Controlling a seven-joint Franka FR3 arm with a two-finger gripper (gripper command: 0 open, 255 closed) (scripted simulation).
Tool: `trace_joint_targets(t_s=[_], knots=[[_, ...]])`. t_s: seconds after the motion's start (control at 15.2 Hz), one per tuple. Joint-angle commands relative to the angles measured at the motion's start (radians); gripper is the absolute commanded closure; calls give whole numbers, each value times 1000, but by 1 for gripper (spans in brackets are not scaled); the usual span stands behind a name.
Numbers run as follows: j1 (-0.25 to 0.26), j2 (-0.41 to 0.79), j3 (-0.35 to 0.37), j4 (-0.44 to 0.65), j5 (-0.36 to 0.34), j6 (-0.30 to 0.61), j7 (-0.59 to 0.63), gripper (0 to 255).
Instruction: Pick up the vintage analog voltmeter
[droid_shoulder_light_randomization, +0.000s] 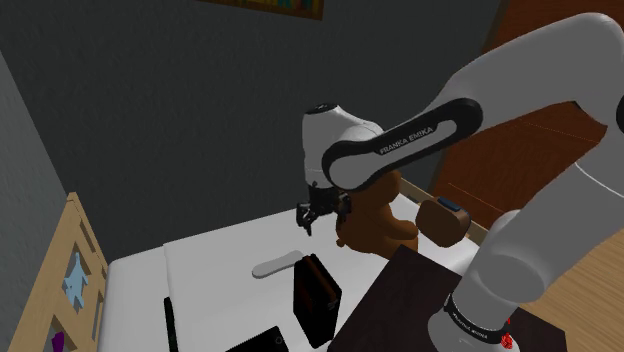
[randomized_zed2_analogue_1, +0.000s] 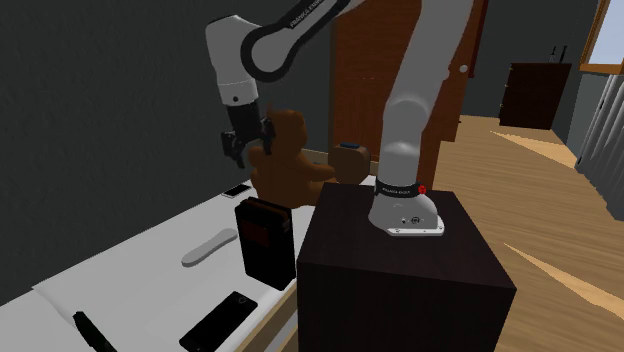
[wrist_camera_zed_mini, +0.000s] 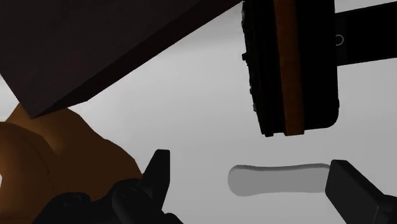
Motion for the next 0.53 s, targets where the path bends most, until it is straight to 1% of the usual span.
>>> trace_joint_targets(t_s=[0.0,0.33,0.4,0.46], knots=[[-12,72,23,6,-16,50,82,0],[-29,297,51,67,-106,158,299,0],[-28,331,49,79,-122,172,331,0],[-26,343,46,76,-130,185,338,0]])
